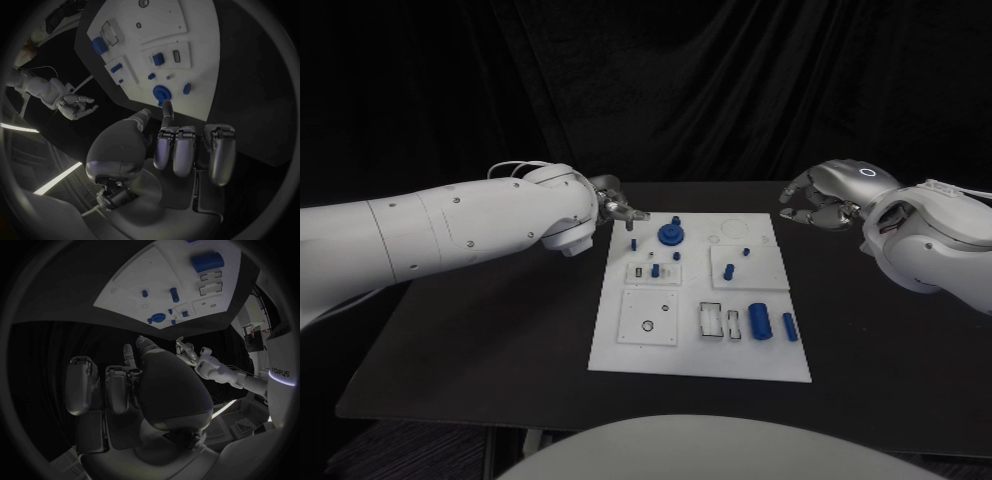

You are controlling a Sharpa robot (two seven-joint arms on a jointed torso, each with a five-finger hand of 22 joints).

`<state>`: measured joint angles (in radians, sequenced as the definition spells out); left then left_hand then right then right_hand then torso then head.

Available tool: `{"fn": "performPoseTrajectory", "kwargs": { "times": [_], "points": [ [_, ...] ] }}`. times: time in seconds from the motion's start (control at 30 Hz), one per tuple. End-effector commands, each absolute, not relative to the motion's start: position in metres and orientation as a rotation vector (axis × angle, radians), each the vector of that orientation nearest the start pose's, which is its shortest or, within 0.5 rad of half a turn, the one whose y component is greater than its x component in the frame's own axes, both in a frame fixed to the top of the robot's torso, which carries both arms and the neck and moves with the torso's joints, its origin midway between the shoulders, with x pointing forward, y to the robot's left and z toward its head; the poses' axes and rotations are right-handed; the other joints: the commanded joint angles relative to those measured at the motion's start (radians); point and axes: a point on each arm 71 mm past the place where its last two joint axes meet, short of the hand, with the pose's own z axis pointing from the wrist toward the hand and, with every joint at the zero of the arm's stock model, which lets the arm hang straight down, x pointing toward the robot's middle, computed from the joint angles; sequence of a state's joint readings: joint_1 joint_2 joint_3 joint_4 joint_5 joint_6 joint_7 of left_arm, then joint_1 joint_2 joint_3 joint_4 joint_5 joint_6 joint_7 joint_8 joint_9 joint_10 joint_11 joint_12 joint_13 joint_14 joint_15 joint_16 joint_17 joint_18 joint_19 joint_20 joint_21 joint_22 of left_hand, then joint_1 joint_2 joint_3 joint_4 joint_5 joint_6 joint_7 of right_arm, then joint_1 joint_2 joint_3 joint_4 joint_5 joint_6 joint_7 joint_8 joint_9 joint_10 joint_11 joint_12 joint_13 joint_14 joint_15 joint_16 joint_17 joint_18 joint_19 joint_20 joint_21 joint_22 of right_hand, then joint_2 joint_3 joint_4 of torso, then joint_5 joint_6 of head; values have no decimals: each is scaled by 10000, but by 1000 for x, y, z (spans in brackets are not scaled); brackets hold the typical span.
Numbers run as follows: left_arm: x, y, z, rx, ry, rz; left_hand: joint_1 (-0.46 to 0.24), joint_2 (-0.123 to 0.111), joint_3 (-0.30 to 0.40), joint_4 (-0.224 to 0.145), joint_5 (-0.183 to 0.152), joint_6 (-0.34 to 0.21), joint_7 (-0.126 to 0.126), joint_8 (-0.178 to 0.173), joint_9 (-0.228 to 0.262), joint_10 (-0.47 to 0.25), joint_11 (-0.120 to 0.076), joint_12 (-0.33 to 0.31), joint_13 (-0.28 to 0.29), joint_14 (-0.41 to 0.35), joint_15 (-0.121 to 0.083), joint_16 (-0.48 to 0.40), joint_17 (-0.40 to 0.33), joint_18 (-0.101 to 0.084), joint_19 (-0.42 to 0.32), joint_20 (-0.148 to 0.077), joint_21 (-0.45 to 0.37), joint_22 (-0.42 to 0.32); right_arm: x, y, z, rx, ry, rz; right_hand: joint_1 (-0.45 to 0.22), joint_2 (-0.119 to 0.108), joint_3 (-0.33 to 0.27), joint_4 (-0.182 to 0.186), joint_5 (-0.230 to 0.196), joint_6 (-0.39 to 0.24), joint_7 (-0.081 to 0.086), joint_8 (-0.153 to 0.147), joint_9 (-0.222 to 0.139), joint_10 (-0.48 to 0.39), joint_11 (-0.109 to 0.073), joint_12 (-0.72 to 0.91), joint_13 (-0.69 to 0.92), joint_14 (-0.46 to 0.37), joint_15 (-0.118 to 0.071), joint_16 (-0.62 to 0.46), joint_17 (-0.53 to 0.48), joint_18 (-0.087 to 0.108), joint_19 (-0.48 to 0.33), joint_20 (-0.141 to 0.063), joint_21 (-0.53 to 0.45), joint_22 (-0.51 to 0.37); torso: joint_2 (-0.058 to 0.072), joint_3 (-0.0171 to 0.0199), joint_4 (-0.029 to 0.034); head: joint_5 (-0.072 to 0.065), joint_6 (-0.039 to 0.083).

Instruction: Assemble the parts on the task board

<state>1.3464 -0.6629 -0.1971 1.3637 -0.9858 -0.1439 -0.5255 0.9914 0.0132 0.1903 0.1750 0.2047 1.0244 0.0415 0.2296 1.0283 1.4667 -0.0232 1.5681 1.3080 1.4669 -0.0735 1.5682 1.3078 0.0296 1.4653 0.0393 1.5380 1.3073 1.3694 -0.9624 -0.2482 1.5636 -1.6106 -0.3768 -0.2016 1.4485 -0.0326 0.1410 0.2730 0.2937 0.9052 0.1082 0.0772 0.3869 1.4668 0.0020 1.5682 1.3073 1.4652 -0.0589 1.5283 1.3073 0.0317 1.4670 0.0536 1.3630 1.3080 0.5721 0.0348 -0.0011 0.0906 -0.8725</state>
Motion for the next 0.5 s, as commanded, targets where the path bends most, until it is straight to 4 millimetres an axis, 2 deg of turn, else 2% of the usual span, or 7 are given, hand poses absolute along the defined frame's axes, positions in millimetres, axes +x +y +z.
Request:
{"fn": "performPoseTrajectory", "kwargs": {
  "times": [0.03, 0.23, 0.33, 0.43, 0.5],
  "points": [
    [526, 184, -193, -3447, 20435, -4133, 116, -28, -73, 13, 50, 56, -16, 38, 64, 1041, -64, 27, 2628, 1039, -59, 26, 2630, -164, 752, -42, 31, 2256, 480, -255, -172, -2719, 16146, 3530, 3, -35, 9, 28, 14, 65, -29, -33, -13, 1028, 81, 16, 2625, 935, 48, -33, 2286, 164, 153, 20, -67, 1989, 2, 7, -11, 18, -1],
    [538, 191, -195, -3216, 21280, -3086, 162, 27, -101, 51, -1, -23, -7, 24, 145, 1041, -65, 27, 2628, 1039, -66, 26, 2630, -152, 724, -54, 1, 2222, 480, -252, -173, -2782, 16169, 3579, 4, -35, 13, 29, 25, 66, -31, -35, -16, 1024, 81, 13, 2621, 933, 48, -41, 2280, 164, 151, 20, -71, 1988, 23, 7, 18, 58, -1],
    [542, 192, -200, -3094, 21725, -2627, 196, 63, -132, 80, -75, -83, 5, 8, 205, 1041, -54, 27, 2628, 1039, -59, 26, 2630, -142, 698, -55, -25, 2193, 481, -252, -173, -2801, 16188, 3578, 4, -35, 13, 29, 25, 66, -31, -35, -16, 1024, 81, 13, 2621, 933, 48, -41, 2280, 164, 151, 20, -71, 1988, 29, 11, -2, 78, -1],
    [546, 193, -207, -3009, 22138, -2228, 231, 89, -163, 99, -142, -145, 20, -21, 250, 1041, -40, 27, 2628, 1039, -48, 26, 2630, -132, 671, -50, -52, 2163, 481, -251, -173, -2813, 16184, 3589, 4, -35, 13, 29, 25, 66, -31, -35, -16, 1024, 81, 13, 2621, 933, 48, -41, 2280, 164, 151, 20, -71, 1988, 23, 4, 23, 42, -1],
    [548, 192, -211, -2978, 22293, -2105, 253, 96, -168, 96, -150, -164, 23, -32, 262, 1041, -35, 27, 2628, 1039, -44, 26, 2630, -130, 666, -47, -57, 2159, 481, -251, -173, -2816, 16177, 3599, 6, -32, 17, 29, 34, 68, -32, -36, -17, 1021, 80, 11, 2619, 930, 49, -51, 2273, 167, 146, 21, -84, 1985, 13, 13, 23, 34, -1]
  ]
}}
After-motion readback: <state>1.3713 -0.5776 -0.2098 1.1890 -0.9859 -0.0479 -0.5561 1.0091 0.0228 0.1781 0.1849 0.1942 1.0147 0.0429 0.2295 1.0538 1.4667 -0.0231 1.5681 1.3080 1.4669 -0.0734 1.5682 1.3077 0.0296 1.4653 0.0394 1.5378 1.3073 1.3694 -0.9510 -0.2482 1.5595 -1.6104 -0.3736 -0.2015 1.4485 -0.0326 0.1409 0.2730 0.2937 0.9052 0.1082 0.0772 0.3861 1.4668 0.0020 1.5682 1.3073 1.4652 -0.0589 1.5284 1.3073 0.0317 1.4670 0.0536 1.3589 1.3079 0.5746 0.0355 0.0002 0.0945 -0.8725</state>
